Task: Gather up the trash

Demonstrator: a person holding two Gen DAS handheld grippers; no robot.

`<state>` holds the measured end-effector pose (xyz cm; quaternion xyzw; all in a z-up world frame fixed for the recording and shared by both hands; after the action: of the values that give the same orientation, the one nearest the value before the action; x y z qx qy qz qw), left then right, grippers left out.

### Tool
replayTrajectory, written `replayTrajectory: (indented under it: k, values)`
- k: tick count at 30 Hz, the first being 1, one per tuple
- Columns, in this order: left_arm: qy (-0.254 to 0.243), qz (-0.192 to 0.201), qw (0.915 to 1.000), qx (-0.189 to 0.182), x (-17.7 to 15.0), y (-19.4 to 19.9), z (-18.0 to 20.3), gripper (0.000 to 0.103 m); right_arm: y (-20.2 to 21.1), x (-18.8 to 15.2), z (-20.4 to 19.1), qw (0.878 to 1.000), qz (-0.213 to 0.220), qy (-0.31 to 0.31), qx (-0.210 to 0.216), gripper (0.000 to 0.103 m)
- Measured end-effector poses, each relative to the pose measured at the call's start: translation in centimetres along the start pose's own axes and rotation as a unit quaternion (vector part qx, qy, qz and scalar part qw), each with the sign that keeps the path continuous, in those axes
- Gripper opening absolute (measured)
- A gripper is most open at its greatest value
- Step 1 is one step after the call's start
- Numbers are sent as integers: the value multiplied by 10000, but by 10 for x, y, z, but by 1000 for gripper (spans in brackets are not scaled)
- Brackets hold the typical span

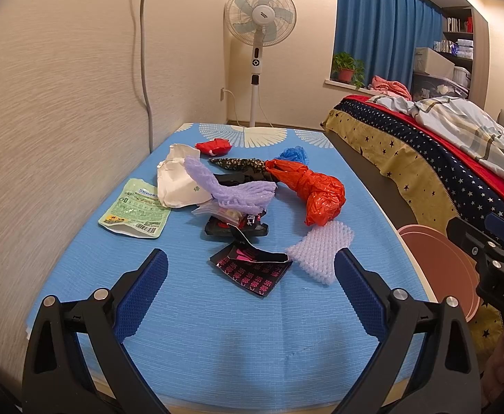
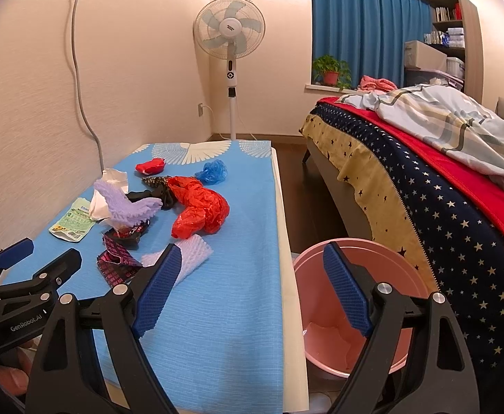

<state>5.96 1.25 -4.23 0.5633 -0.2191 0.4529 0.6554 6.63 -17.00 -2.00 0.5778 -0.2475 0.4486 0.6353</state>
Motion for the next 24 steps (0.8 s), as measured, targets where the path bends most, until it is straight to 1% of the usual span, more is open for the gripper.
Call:
replayTrajectory:
  k: [5,7,10,12,13,15,18,24]
  values:
    - [0,0,10000,-2,0,0,0,93,-1,-2,-1,10000,-9,-6,34,79]
    - [9,-2,10000,5,0,0,0,92,-2,-3,-1,9999,-29,-42,87,75]
    - [36,-9,10000,21,0,-1,0,89,-4,-5,0,9998,-68,-101,164,67]
    - [56,-14,10000,39,1,-2,0,87,-6,-6,0,9996,-93,-134,234,58]
    - [68,-12,10000,54,1,-2,-1,86,-7,-6,0,9994,-110,-152,287,56]
    - [125,-2,9999,85,2,-4,-2,84,-10,-6,-2,9990,-127,-173,394,48]
    - [262,0,9995,151,5,-11,-7,79,-18,-6,-7,9980,-129,-253,562,44]
    - [395,-7,9988,288,8,-23,-14,58,-37,-8,-17,9956,-170,-478,785,43]
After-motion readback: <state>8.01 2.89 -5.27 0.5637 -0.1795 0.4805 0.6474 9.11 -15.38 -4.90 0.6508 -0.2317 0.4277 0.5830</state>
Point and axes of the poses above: each gripper's, at about its wrist camera, not at the fingertips, and y roughly against the way its jaws point, z to its right, x to its top, the point moved 6 cm from there along -y, roughly the way its jaws point, and after that the axes turned 14 degrees about y, right-handed, at the moved point
